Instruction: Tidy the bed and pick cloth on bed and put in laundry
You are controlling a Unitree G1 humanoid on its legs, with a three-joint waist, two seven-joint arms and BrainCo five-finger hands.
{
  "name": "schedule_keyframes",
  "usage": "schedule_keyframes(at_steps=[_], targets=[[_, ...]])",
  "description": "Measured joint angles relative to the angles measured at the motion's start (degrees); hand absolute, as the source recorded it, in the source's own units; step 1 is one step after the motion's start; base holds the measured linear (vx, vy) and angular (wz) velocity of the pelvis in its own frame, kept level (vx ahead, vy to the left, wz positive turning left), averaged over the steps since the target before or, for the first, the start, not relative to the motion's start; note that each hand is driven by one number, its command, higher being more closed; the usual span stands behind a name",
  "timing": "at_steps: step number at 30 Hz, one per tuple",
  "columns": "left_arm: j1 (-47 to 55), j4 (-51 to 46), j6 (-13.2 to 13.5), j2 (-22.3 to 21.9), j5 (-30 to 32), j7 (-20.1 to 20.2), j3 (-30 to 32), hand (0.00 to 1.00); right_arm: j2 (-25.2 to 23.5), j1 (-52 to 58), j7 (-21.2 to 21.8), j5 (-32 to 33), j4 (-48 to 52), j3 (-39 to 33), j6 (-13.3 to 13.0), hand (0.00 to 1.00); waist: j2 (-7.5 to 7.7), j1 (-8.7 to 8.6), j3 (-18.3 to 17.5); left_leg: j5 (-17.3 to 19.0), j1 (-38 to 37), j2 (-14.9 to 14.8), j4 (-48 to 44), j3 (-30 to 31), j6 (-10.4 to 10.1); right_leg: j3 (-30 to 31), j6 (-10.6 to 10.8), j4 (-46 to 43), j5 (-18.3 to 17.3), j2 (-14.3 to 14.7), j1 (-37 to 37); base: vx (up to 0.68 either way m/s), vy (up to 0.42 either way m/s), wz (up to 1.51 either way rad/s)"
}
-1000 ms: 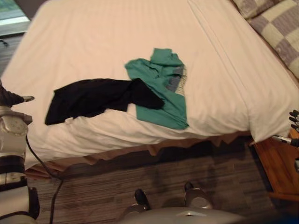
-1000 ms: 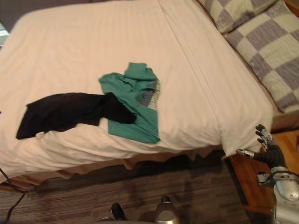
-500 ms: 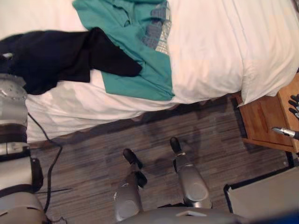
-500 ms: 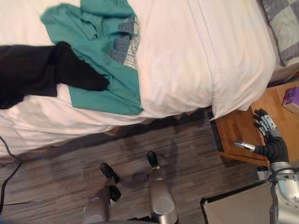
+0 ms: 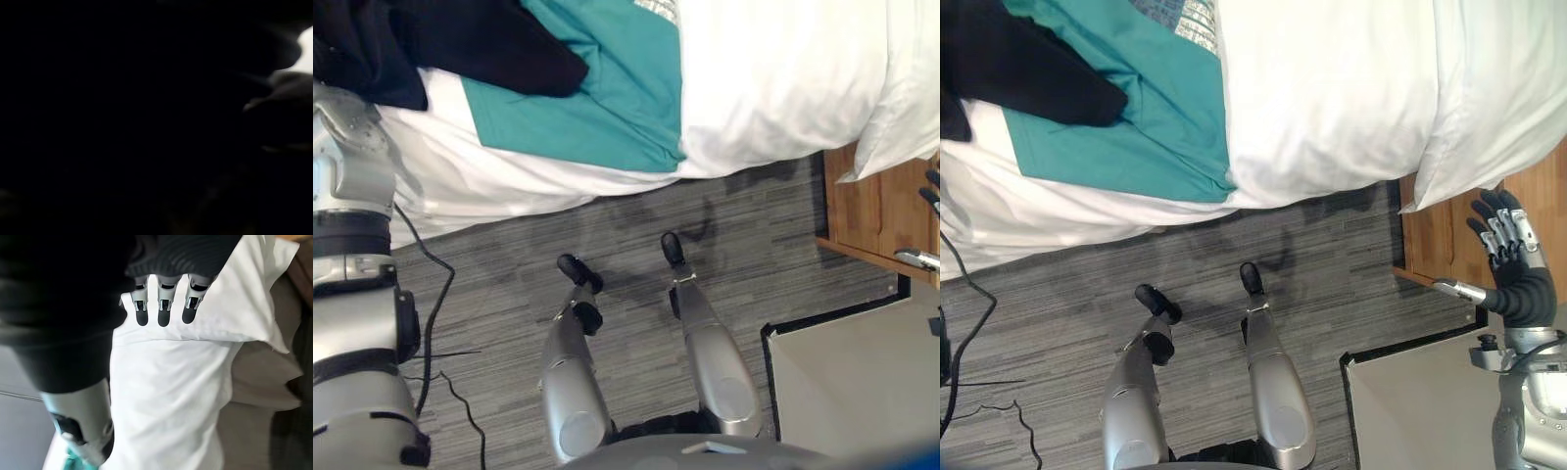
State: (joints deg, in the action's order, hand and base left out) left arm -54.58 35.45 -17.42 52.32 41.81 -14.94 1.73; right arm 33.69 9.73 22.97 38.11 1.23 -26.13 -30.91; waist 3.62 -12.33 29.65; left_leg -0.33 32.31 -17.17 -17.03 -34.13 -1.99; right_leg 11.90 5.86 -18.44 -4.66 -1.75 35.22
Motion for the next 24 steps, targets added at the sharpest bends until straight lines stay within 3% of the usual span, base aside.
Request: schedule_keyframes(at_steps=[3, 6, 10, 12, 15, 16, 18, 19, 20, 21, 22, 24], targets=[[-0.91, -0.2, -2.27, 0.09, 10.89, 13.08, -2.52, 1.0, 0.03, -4.18, 2.01, 2.69, -0.82, 0.0, 0.03, 0.0, -0.46, -0.77, -0.14, 0.93, 0.75, 0.13, -0.85, -0.75, 0.44, 0.53, 0.4, 1.37, 0.63, -0.39, 0.35, -0.13, 0.033, -0.12], [-0.2, -0.37, -4.64, 0.09, 13.43, 22.08, -5.43, 1.0, 0.33, -6.34, 2.12, 4.52, -0.97, -0.04, 0.52, 0.0, -2.07, -1.17, -0.76, 0.89, 0.66, 0.09, -1.03, -1.84, 0.52, 1.38, 0.78, 2.6, 1.88, -0.36, 0.4, -0.08, 0.017, -0.2], [6.58, -1.08, -6.54, 0.27, 10.2, 25.89, -8.3, 1.0, 2.69, -8.53, 2.19, 4.51, 0.4, -0.21, 3.05, 0.0, -4.71, -1.98, -2.2, 0.73, -0.92, 0.11, -0.97, -3.62, 1.1, 2.75, 0.97, 2.47, 2.09, -0.28, 0.02, 0.0, 0.001, -0.21], [13.69, -3.23, -7.5, 0.98, 4.97, 26.8, -8.49, 1.0, 3.94, -8.84, 2.9, 4.48, 1.8, -1.06, 5.03, 0.0, -5.58, -2.36, -2.7, 0.76, -3.97, 0.35, -0.04, -5.27, 1.08, 3.48, 1.0, 2.42, 2.05, -0.35, -1.61, 0.05, -0.002, -0.34], [18.4, -3.18, -7.03, 1.13, -2.59, 27.0, -8.6, 1.0, 3.93, -8.72, 3.49, 3.98, 2.69, -2.89, 5.86, 0.0, -6.35, -2.36, -3.14, 0.84, -6.92, 0.34, 0.47, -6.12, 0.86, 3.69, 0.99, 2.37, 1.62, -0.42, -4.12, 0.05, 0.006, -0.2], [22.02, -2.51, -2.98, 2.37, -11.33, 26.99, -8.35, 1.0, 3.84, -8.17, 3.3, 1.41, 4.84, -4.69, 5.83, 0.0, -7.07, -2.45, -3.56, 1.0, -8.67, 0.7, 0.79, -6.2, 0.6, 3.69, 1.11, 1.94, 0.85, -0.66, -5.45, 0.04, 0.009, -0.04], [23.89, -1.0, 1.06, 2.54, -17.16, 26.99, -7.6, 1.0, 3.84, -7.6, 2.88, -0.68, 6.39, -5.28, 5.83, 0.0, -7.6, -2.28, -3.88, 1.09, -9.94, 1.22, 1.1, -6.17, 0.51, 3.57, 1.12, 1.36, 0.23, -0.96, -6.5, 0.05, 0.021, 0.03], [27.68, 0.94, 8.06, 2.28, -26.12, 27.0, -5.61, 1.0, 3.37, -7.54, 1.47, -5.64, 8.66, -5.28, 5.83, 0.0, -8.0, -2.25, -4.12, 1.41, -12.04, 1.7, 1.2, -6.25, 0.47, 3.24, 1.34, 0.64, -0.85, -1.53, -8.35, 0.05, 0.039, 0.1], [29.2, 1.83, 11.2, 1.83, -29.69, 27.03, -4.52, 1.0, 3.11, -7.42, 0.84, -7.84, 9.81, -5.29, 5.8, 0.0, -8.1, -2.13, -4.18, 1.59, -12.77, 1.96, 1.24, -6.17, 0.54, 3.07, 1.35, 0.23, -1.25, -1.77, -9.01, 0.06, 0.062, 0.19], [32.62, 2.68, 17.0, -0.23, -37.0, 27.72, -1.55, 1.0, 2.89, -7.33, -0.43, -12.23, 12.4, -5.27, 5.81, 0.0, -8.46, -1.59, -4.45, 1.68, -14.05, 2.74, 1.77, -5.93, 0.58, 2.64, 1.62, -0.52, -2.06, -2.53, -10.14, 0.04, 0.053, 0.2], [34.36, 2.76, 19.65, -1.78, -40.18, 28.69, 0.11, 1.0, 2.85, -6.98, -1.01, -13.91, 13.84, -5.22, 5.85, 0.0, -9.03, -1.12, -4.81, 1.68, -14.57, 3.28, 2.08, -5.74, 0.58, 2.31, 1.65, -0.85, -2.4, -2.98, -10.62, 0.05, 0.069, 0.33], [41.02, 2.75, 28.37, -9.26, -51.78, 34.8, 4.97, 1.0, 2.64, -7.25, -3.55, -20.65, 19.24, -3.99, 6.89, 0.0, -9.29, 0.41, -5.51, 1.5, -15.55, 5.1, 3.2, -3.64, 0.85, 0.01, 1.95, -1.31, -3.45, -4.87, -12.63, 0.04, 0.074, 0.55]])
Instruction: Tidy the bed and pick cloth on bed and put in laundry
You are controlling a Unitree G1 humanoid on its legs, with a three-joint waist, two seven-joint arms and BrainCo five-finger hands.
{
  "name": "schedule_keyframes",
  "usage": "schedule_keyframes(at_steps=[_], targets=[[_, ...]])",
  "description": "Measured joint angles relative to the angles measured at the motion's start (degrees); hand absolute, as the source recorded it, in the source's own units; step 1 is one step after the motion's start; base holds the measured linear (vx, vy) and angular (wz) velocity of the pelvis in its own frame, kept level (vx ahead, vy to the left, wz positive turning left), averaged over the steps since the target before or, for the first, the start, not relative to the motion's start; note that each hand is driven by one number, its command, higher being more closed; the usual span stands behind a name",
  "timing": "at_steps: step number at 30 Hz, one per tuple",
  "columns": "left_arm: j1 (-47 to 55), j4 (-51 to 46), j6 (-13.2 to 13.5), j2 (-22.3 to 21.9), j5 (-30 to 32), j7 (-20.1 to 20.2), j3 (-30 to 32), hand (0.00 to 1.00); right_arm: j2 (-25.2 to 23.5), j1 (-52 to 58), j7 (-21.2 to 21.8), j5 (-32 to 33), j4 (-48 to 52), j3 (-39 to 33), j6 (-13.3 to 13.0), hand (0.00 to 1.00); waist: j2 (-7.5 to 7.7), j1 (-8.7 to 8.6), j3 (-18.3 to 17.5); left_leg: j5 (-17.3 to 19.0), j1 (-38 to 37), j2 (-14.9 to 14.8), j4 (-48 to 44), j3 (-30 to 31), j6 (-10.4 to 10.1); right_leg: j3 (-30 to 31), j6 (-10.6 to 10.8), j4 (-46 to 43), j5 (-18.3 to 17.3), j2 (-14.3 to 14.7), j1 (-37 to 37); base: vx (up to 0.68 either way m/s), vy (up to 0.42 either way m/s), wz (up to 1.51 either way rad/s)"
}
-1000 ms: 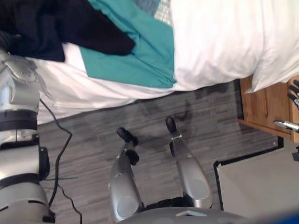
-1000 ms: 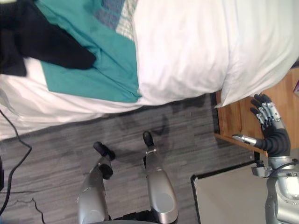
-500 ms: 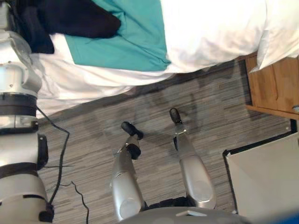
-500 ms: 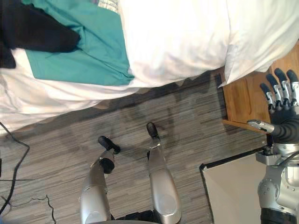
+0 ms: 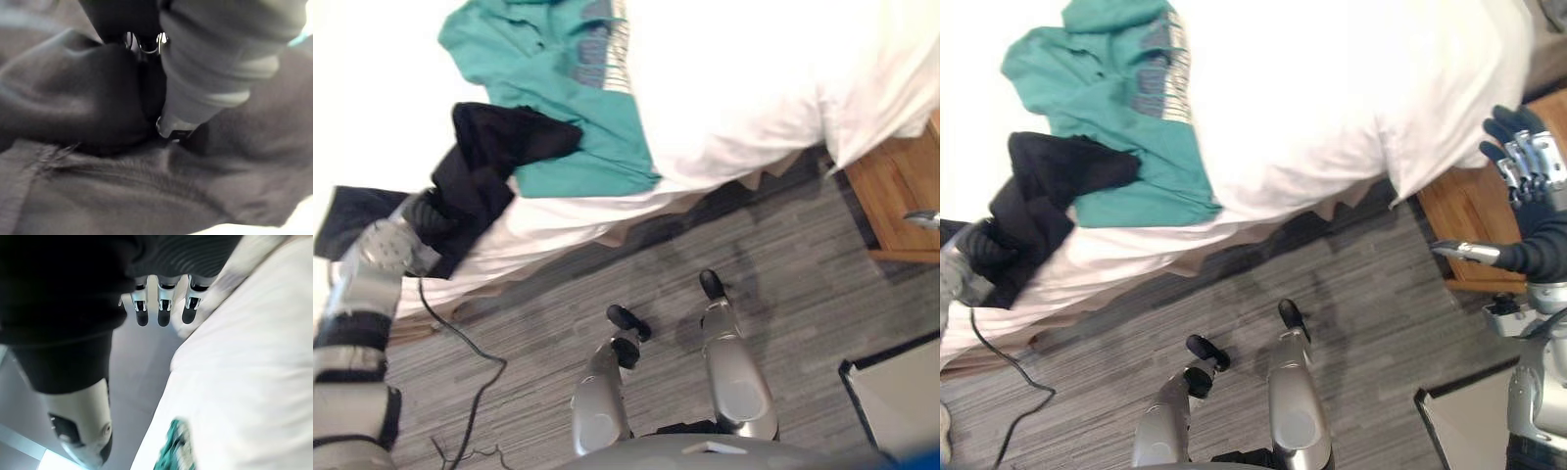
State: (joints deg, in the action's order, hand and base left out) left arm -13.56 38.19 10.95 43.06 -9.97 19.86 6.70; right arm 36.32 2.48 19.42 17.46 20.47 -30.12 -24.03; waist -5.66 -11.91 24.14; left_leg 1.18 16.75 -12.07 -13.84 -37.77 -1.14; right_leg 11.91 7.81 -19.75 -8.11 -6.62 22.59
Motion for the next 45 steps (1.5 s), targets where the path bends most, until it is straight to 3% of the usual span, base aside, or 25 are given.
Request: schedule_keyframes(at_steps=[1, 2, 4, 5, 7, 9, 10, 12, 14, 18, 19, 23, 27, 34, 38, 41, 45], targets=[[1.63, -0.12, 1.28, -2.26, -2.21, 2.02, 0.75, 1.0, -0.21, -0.36, -0.75, -1.58, 1.02, 0.73, 0.37, 0.0, 0.1, 0.44, -0.24, -0.03, -0.06, 0.34, 0.15, 0.78, 0.06, -0.73, 0.0, -0.04, -0.22, -0.37, -0.56, 0.02, 0.071, 0.79], [6.76, -0.55, 2.74, -7.47, -6.77, 6.41, 1.3, 1.0, -1.33, -1.83, -2.7, -5.24, 2.71, 3.81, 1.35, 0.0, 0.81, 1.48, -0.9, -0.31, -0.53, 1.2, 0.72, 2.45, 0.45, -2.87, -0.12, -0.06, -0.57, -1.42, -1.79, 0.03, 0.048, 0.66], [12.74, -0.6, 2.47, -12.67, -9.95, 9.96, 1.36, 1.0, -3.12, -3.54, -5.1, -10.06, 3.48, 6.92, 2.43, 0.0, 1.98, 3.21, -1.75, -0.77, -0.75, 2.09, 1.04, 4.03, 0.92, -4.54, -0.24, -0.09, -0.98, -2.18, -2.91, 0.04, 0.039, 0.67], [18.81, -0.44, 1.58, -17.49, -13.27, 11.63, 2.07, 1.0, -4.64, -4.81, -7.13, -14.34, 3.2, 9.22, 3.93, 0.0, 3.09, 4.64, -2.57, -1.1, -0.97, 3.16, 1.55, 6.19, 1.1, -6.78, -0.1, -0.08, -1.81, -3.26, -4.46, 0.06, 0.029, 0.81], [24.07, 0.27, 0.8, -21.96, -15.76, 11.36, 4.33, 1.0, -5.09, -6.1, -9.07, -17.96, 1.89, 11.15, 5.55, 0.0, 3.61, 6.52, -2.98, -1.38, -1.58, 4.24, 1.96, 8.63, 1.26, -9.0, -0.26, -0.09, -2.58, -3.96, -6.54, 0.06, 0.023, 0.78], [30.14, 4.23, 0.41, -27.01, -18.44, 8.71, 9.92, 1.0, -5.04, -11.71, -11.49, -23.6, -4.53, 14.23, 7.49, 0.0, 3.89, 9.68, -4.32, -1.92, -1.84, 5.94, 2.92, 11.87, 1.52, -11.3, -0.56, 0.04, -3.87, -5.19, -8.68, 0.02, 0.019, 0.73], [31.07, 5.66, 0.41, -27.84, -18.78, 8.02, 11.37, 1.0, -4.9, -13.84, -12.36, -25.09, -6.94, 15.05, 8.05, 0.0, 3.81, 10.06, -4.36, -2.16, -1.81, 6.29, 3.25, 12.7, 1.68, -12.0, -0.62, 0.22, -4.07, -5.42, -9.23, -0.02, 0.005, 0.69], [33.38, 12.03, 0.42, -29.62, -18.43, 5.6, 16.04, 1.0, -4.69, -22.3, -15.52, -29.88, -16.69, 18.6, 10.91, 0.0, 3.74, 12.59, -4.39, -3.71, -1.21, 7.35, 5.32, 15.39, 1.63, -13.42, -0.79, 1.29, -4.15, -5.48, -9.62, -0.06, -0.02, 0.52], [34.31, 14.46, 0.6, -30.22, -17.13, 3.57, 17.33, 1.0, -4.1, -27.14, -18.39, -30.57, -21.9, 21.63, 13.43, 0.0, 3.82, 13.22, -4.31, -5.28, 0.39, 7.61, 6.36, 17.83, 1.81, -15.5, -1.15, 1.89, -4.12, -5.33, -9.44, -0.05, -0.04, 0.56], [34.32, 15.12, 1.36, -31.56, -10.36, -0.98, 18.3, 1.0, -4.05, -36.86, -23.71, -32.41, -31.2, 27.56, 17.46, 0.0, 5.9, 16.07, -3.06, -7.64, 1.82, 7.28, 7.81, 20.4, 1.86, -17.65, -1.61, 3.49, -2.69, -3.88, -9.52, -0.04, -0.068, 0.33], [34.25, 14.94, 2.55, -31.71, -7.98, -2.99, 18.31, 1.0, -4.05, -40.87, -25.55, -32.42, -34.78, 30.09, 18.78, 0.0, 7.3, 16.37, -2.24, -8.3, 2.57, 6.71, 7.92, 21.27, 1.66, -18.36, -1.96, 4.48, -2.04, -3.1, -9.62, -0.03, -0.078, 0.18], [31.76, 14.86, 3.64, -31.34, -2.66, -8.47, 18.33, 1.0, -4.02, -48.13, -28.61, -32.37, -42.29, 33.31, 21.91, 0.0, 10.13, 17.88, -0.54, -9.21, 4.66, 4.95, 7.81, 23.07, 1.12, -19.84, -3.23, 7.84, 0.18, -0.68, -10.14, -0.03, -0.053, 0.14], [27.76, 14.59, 3.14, -31.33, 2.91, -11.34, 17.84, 1.0, -3.96, -54.59, -29.67, -31.96, -47.75, 35.14, 25.11, 0.0, 11.18, 18.84, 1.13, -10.09, 6.58, 4.09, 7.91, 24.32, 1.05, -21.28, -4.07, 9.97, 1.54, 0.57, -9.94, -0.04, -0.02, 0.14], [24.57, 13.54, -0.49, -31.04, 6.9, -13.07, 11.12, 1.0, 1.1, -61.38, -29.86, -31.15, -53.78, 36.12, 28.25, 0.0, 11.01, 19.34, 3.13, -12.3, 10.34, 3.92, 9.9, 25.1, 1.32, -21.95, -4.28, 11.98, 3.89, 1.3, -6.48, -0.02, 0.008, 0.03], [22.88, 12.02, -5.73, -31.05, 7.2, -13.73, 5.18, 1.0, 6.63, -65.7, -28.15, -31.79, -55.84, 37.73, 31.48, 0.0, 10.45, 19.11, 3.96, -13.61, 12.08, 3.95, 11.83, 24.21, 1.37, -21.47, -3.76, 11.95, 4.71, 1.31, -3.32, -0.03, 0.016, -0.1], [21.66, 11.96, -8.29, -30.98, 7.18, -13.72, 4.54, 1.0, 12.17, -65.77, -26.56, -31.63, -56.81, 37.68, 31.41, 0.0, 10.48, 19.17, 4.54, -13.95, 12.79, 3.55, 11.96, 24.18, 1.56, -21.51, -3.96, 13.12, 5.52, 1.78, -2.97, 0.01, -0.012, -0.04], [21.05, 10.18, -9.86, -30.6, 7.2, -13.67, 4.35, 1.0, 15.56, -65.76, -24.22, -31.57, -57.64, 37.51, 31.44, 0.0, 10.48, 18.73, 4.54, -14.28, 14.5, 2.77, 11.93, 23.86, 1.31, -21.35, -4.26, 13.93, 6.63, 2.48, -1.21, 0.01, -0.019, -0.1]])
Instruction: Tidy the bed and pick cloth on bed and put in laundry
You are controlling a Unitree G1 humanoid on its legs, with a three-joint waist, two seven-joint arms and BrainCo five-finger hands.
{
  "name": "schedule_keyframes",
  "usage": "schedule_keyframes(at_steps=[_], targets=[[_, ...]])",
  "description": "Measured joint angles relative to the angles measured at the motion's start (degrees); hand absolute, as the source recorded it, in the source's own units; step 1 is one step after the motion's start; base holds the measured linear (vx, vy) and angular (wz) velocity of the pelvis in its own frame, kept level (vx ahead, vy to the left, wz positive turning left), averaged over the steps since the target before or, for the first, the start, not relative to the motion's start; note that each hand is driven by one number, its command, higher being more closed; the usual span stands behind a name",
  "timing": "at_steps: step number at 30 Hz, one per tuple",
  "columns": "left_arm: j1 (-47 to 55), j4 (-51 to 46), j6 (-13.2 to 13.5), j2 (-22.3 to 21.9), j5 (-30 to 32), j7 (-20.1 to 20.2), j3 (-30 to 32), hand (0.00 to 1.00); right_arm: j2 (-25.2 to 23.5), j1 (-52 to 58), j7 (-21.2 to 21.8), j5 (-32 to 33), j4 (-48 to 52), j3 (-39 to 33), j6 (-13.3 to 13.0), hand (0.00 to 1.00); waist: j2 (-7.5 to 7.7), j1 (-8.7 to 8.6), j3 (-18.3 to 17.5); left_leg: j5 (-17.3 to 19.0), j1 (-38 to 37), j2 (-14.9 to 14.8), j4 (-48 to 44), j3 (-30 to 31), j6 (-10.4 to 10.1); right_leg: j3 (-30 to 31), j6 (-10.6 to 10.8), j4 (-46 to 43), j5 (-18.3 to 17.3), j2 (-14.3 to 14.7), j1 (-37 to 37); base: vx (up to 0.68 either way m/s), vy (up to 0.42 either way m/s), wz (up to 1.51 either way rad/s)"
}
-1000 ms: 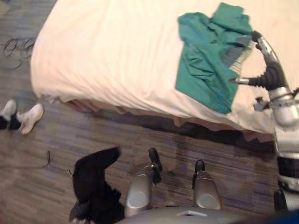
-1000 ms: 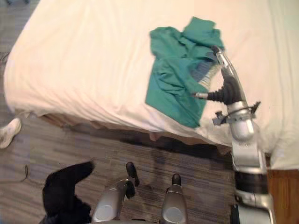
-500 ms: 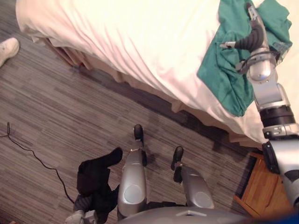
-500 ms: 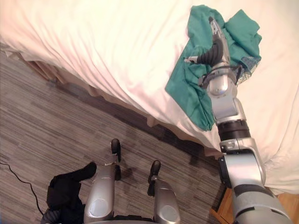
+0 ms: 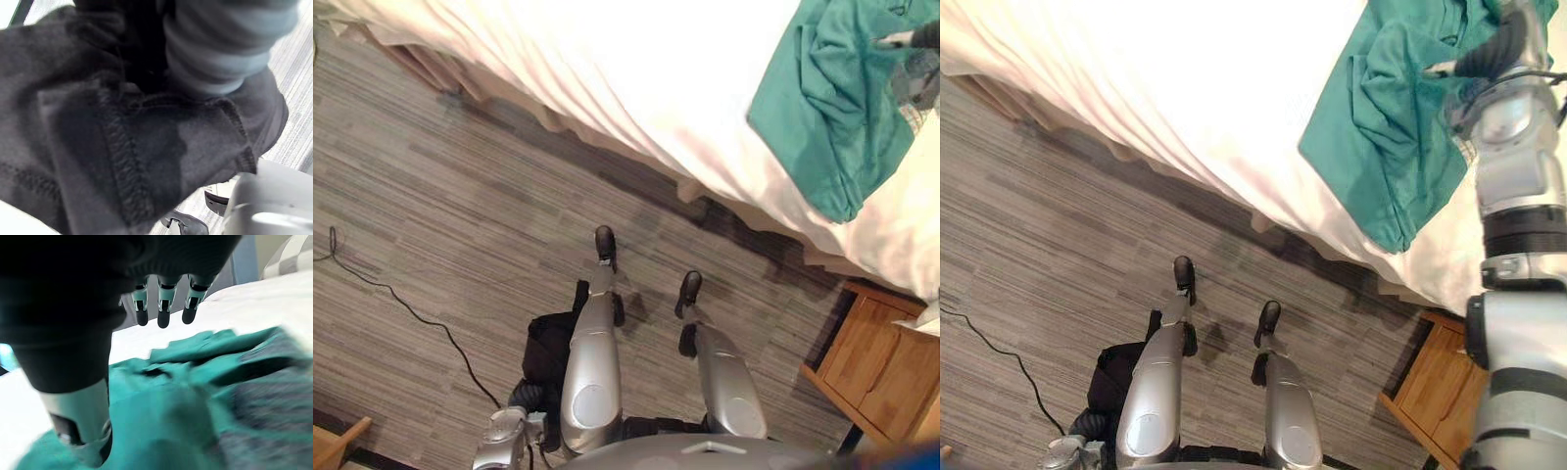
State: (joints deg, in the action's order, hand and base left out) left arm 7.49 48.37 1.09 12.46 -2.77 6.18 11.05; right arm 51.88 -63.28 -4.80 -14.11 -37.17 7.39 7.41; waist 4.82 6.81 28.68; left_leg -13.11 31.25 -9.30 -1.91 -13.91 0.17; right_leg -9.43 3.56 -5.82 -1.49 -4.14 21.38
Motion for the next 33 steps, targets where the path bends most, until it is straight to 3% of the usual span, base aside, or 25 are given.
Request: schedule_keyframes(at_steps=[3, 8, 15, 16, 20, 25, 27, 31, 33], targets=[[-2.01, 0.12, -2.15, 0.51, 0.08, 0.04, -2.14, 1.0, 0.03, 0.2, 1.96, 0.02, -0.19, 0.05, 0.0, 0.0, -0.08, 0.18, 0.17, -0.07, 0.37, -0.55, -0.01, -1.3, -0.05, 0.86, 0.07, 0.07, 0.72, 0.22, 1.22, -0.01, -0.014, -0.23], [-5.86, 0.17, -3.57, -0.25, -0.47, 0.02, -5.73, 1.0, -1.15, 2.18, 4.26, 0.26, 0.39, 0.07, 0.43, 0.0, -0.48, 0.02, 0.39, -0.35, 2.07, -0.72, 0.71, -2.43, -0.19, 1.17, -0.11, 0.7, 1.76, 0.19, 3.82, -0.03, 0.01, -0.15], [-7.98, 1.76, -5.8, -0.95, -2.85, 0.01, -7.05, 1.0, -4.74, 4.69, 2.86, 0.38, 9.26, -1.65, 3.34, 0.0, -1.41, -0.15, 0.79, -1.36, 4.12, -1.03, 2.58, -3.71, -0.68, 1.67, 0.01, -0.03, 1.98, 0.16, 7.64, -0.01, -0.004, -0.09], [-8.6, 2.54, -6.41, -1.01, -2.84, -0.01, -7.06, 1.0, -5.07, 4.6, 2.83, 0.38, 10.55, -1.82, 4.13, 1.0, -1.46, -0.14, 0.76, -1.6, 4.19, -1.2, 3.05, -4.07, -0.71, 1.67, -0.03, -0.3, 1.94, 0.16, 8.21, 0.01, -0.028, -0.1], [-8.65, 2.81, -6.96, -1.13, -2.76, 0.01, -7.02, 1.0, -6.93, 4.47, 2.68, 0.55, 13.09, -3.13, 5.66, 1.0, -1.98, -0.3, 0.49, -2.14, 4.93, -1.77, 3.81, -4.56, -1.26, 1.65, -0.25, -1.17, 1.72, 0.53, 9.97, 0.01, -0.032, -0.08], [-9.01, 4.6, -5.22, -2.01, -2.9, -0.05, -6.44, 1.0, -8.6, 4.62, 0.38, 5.45, 13.55, -6.06, 4.09, 1.0, -3.1, -0.33, 0.01, -2.3, 5.08, -2.3, 3.8, -5.19, -1.47, 1.55, -0.21, -3.09, 1.02, 0.41, 11.23, 0.01, -0.028, -0.03], [-8.92, 4.83, -4.36, -2.68, -2.89, -0.14, -6.41, 1.0, -10.7, 5.56, -2.15, 9.65, 12.33, -7.55, 1.76, 1.0, -4.05, -0.23, -0.5, -2.63, 3.79, -2.23, 3.77, -6.13, -1.07, 1.57, -0.23, -4.55, 0.27, -0.02, 11.03, 0.02, -0.009, -0.08], [-9.07, 4.4, -2.85, -3.43, -4.46, -0.32, -6.47, 1.0, -16.2, 10.23, -3.06, 15.84, 11.49, -9.2, -3.25, 1.0, -6.17, -0.57, -1.88, -2.48, 0.17, -2.01, 3.77, -6.44, -1.26, 1.45, -0.24, -5.96, -1.0, -0.41, 8.2, 0.01, -0.004, -0.04], [-9.31, 4.19, -2.59, -3.33, -5.08, -1.31, -6.48, 1.0, -20.8, 14.2, -3.21, 22.83, 10.52, -9.48, -6.89, 1.0, -6.69, -1.2, -2.28, -2.0, -3.37, -1.54, 3.8, -6.92, -1.86, 1.72, -0.44, -7.71, -2.43, -0.76, 5.86, 0.01, 0.003, -0.1]])
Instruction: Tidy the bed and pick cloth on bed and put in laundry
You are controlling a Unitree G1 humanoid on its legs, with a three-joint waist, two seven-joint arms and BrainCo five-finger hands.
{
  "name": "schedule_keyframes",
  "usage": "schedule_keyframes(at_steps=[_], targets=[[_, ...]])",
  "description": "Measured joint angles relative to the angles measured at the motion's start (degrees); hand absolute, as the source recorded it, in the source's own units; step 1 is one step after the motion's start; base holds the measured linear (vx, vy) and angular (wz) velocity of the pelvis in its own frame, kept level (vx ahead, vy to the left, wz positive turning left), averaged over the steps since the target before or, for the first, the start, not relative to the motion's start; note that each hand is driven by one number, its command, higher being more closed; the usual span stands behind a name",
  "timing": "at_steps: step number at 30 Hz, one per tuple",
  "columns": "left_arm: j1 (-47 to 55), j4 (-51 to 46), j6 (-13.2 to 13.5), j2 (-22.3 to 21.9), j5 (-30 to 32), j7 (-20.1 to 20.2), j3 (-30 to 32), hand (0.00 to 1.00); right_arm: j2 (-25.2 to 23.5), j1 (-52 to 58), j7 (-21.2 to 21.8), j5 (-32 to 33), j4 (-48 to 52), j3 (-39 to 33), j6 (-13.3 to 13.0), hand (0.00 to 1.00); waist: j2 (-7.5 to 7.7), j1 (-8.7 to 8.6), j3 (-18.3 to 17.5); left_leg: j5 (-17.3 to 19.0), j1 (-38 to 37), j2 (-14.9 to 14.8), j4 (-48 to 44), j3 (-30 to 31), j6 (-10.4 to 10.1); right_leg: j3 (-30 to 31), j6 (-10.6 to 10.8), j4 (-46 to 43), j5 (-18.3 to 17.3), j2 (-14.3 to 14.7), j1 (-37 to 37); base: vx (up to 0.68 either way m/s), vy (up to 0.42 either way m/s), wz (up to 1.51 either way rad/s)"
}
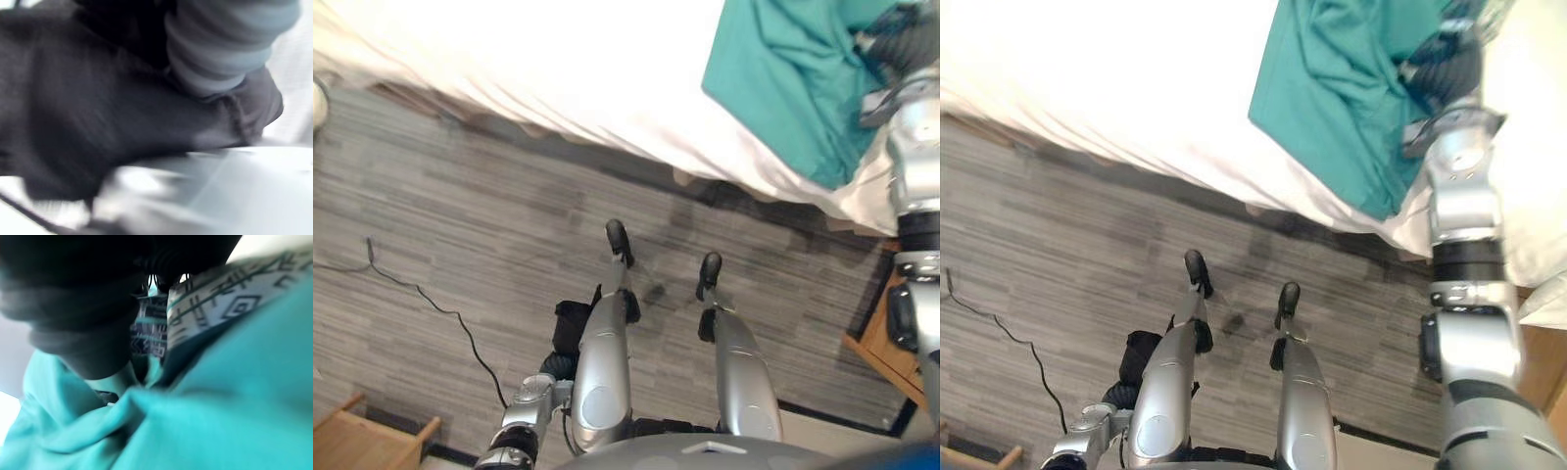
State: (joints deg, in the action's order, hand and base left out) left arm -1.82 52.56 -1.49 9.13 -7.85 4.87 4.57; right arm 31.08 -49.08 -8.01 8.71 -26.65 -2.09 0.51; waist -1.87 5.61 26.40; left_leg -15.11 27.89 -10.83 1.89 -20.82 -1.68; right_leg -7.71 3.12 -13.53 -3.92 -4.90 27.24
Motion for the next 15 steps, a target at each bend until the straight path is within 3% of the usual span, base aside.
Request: schedule_keyframes(at_steps=[3, 7, 12, 15], targets=[[0.02, -0.04, -0.08, 0.24, -0.43, -0.87, -0.15, 1.0, -5.6, 5.93, 1.62, 9.67, -2.15, -2.23, -4.65, 1.0, -0.18, -0.11, -0.73, 0.78, -4.33, 0.33, 0.0, -0.31, -0.6, 0.74, -0.02, -1.68, -1.89, -0.34, -2.94, 0.01, -0.027, -0.12], [0.34, -0.1, -0.74, 0.72, -2.91, -1.39, -0.52, 1.0, -11.26, 13.68, 7.15, 17.84, -3.76, -4.88, -7.94, 1.0, -0.14, -0.99, -1.2, 1.85, -9.84, 1.38, 0.22, -0.13, -0.55, 0.8, 0.28, -3.41, -3.97, -1.31, -7.35, 0.03, -0.001, 0.02], [1.54, -3.1, -1.71, 0.93, -9.18, -2.45, -2.35, 1.0, -18.21, 26.01, 14.92, 18.4, -2.11, -5.72, -9.01, 1.0, -0.07, -2.97, -1.5, 2.29, -17.42, 3.76, 3.25, 0.44, -0.99, 0.16, 1.49, -3.15, -5.67, -2.93, -14.72, 0.07, 0.043, 0.1], [1.66, -4.26, -1.66, -0.44, -11.72, -2.81, -2.86, 1.0, -20.72, 34.19, 19.52, 14.47, -5.71, -4.64, -8.59, 1.0, 0.09, -3.32, -3.91, 2.35, -19.86, 5.02, 3.62, 2.84, -1.06, -2.27, 2.19, -2.08, -6.38, -4.13, -19.12, 0.1, 0.033, 0.38]])
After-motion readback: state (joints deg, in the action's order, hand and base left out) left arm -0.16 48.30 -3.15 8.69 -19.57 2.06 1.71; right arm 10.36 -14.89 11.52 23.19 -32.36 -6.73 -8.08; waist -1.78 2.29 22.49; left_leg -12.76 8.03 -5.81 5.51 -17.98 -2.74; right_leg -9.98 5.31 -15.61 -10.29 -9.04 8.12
